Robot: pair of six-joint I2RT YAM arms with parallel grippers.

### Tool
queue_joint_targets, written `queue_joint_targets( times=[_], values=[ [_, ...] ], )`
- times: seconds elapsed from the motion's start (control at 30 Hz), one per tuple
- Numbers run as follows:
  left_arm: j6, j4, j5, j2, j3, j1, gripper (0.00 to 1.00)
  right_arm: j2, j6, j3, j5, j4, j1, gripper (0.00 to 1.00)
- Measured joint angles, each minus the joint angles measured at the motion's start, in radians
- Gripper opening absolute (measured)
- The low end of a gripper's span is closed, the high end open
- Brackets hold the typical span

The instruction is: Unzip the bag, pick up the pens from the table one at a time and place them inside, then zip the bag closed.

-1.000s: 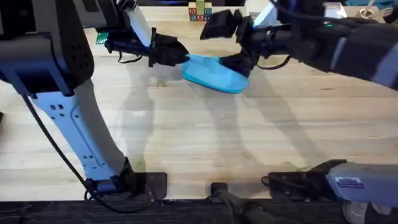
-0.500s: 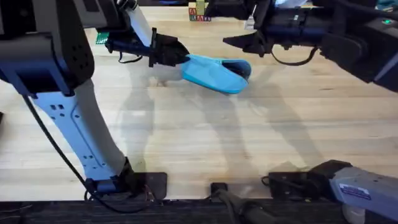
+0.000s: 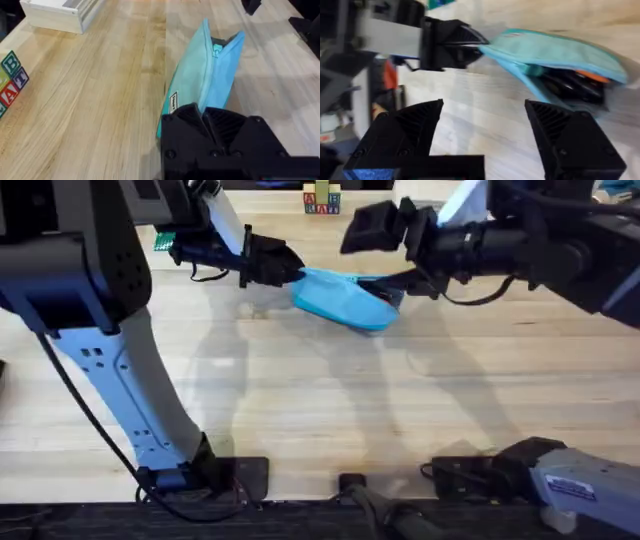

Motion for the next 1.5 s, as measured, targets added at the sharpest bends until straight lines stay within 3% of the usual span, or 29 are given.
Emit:
queue_joint_targets(
  times=[0.3,0.5,1.0,1.5],
  values=[
    [0.0,0.0,0.0,0.0,0.0,0.0,0.041,0.003,-0.05,0.0,0.117,-0.167,0.0,0.997],
    [0.0,0.0,0.0,0.0,0.0,0.0,0.042,0.054,-0.056,0.0,0.137,-0.167,0.0,0.997],
    [0.0,0.0,0.0,0.0,0.0,0.0,0.042,0.207,0.014,0.0,0.126,0.004,0.0,0.997],
    [0.0,0.0,0.0,0.0,0.0,0.0,0.042,0.324,0.181,0.0,0.102,0.184,0.012,0.998]
  ],
)
